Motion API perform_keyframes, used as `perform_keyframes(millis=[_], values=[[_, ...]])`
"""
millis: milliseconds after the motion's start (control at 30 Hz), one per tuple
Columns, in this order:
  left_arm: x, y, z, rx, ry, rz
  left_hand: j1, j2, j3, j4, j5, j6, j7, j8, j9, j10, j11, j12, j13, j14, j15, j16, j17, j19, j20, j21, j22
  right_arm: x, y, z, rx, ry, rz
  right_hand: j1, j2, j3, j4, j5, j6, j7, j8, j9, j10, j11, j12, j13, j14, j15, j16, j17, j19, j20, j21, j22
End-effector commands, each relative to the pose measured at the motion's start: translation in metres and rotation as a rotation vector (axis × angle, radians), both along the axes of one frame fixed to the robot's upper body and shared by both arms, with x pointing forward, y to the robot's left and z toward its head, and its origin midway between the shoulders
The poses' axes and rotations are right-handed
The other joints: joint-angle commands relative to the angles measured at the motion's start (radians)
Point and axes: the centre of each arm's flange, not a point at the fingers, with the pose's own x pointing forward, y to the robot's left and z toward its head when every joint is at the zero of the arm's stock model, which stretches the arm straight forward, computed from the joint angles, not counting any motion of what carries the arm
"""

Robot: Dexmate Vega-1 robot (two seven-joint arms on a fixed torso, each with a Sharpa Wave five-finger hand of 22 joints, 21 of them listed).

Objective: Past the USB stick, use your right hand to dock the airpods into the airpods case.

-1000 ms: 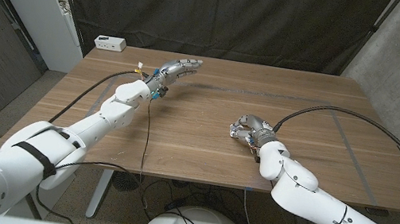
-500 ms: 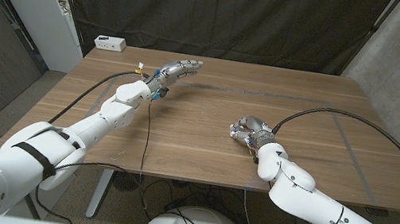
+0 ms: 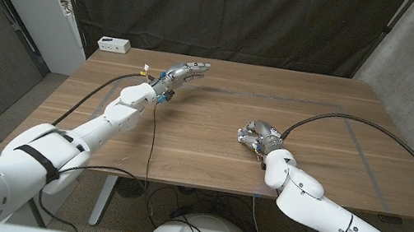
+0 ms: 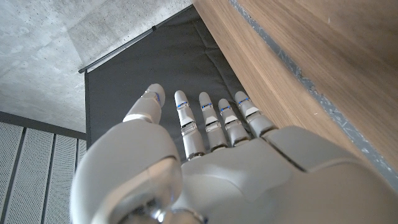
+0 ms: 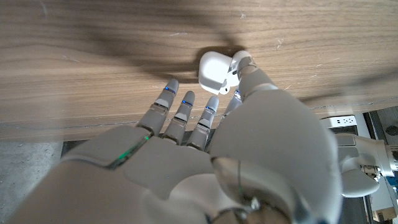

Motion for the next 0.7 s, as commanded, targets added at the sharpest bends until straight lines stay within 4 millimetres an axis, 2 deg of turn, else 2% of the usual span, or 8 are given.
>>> perform_keyframes(millis=[33, 700], values=[[0.002, 0.001, 0.002, 0.001, 0.000, -0.003, 0.008, 0.004, -0.004, 0.004, 0.001, 0.005, 0.005, -0.003, 0.003, 0.003, 0.002, 0.001, 0.002, 0.000, -0.045, -0.001, 0.003, 0.000, 0.002, 0.003, 0.005, -0.001, 0.002, -0.001, 0.033, -0.052, 0.004, 0.008, 0.007, -0.003, -0.004, -0.003, 0.016, 0.001, 0.011, 0.008, 0.017, 0.000, 0.006, 0.005, 0.014, -0.170, 0.010, 0.004, 0.019, -0.005, 0.010, 0.002], [0.010, -0.002, 0.009, 0.020, 0.004, -0.016, 0.009, 0.007, -0.004, 0.003, 0.001, 0.007, 0.006, -0.002, 0.003, 0.002, 0.003, 0.001, 0.001, 0.000, -0.045, -0.001, 0.002, 0.000, 0.002, 0.004, 0.005, -0.006, 0.014, -0.012, 0.149, -0.090, -0.016, 0.019, 0.001, -0.004, -0.009, -0.003, 0.019, 0.010, 0.018, 0.018, 0.024, 0.012, 0.004, 0.009, 0.021, -0.171, 0.009, 0.002, 0.023, -0.006, 0.006, 0.002]])
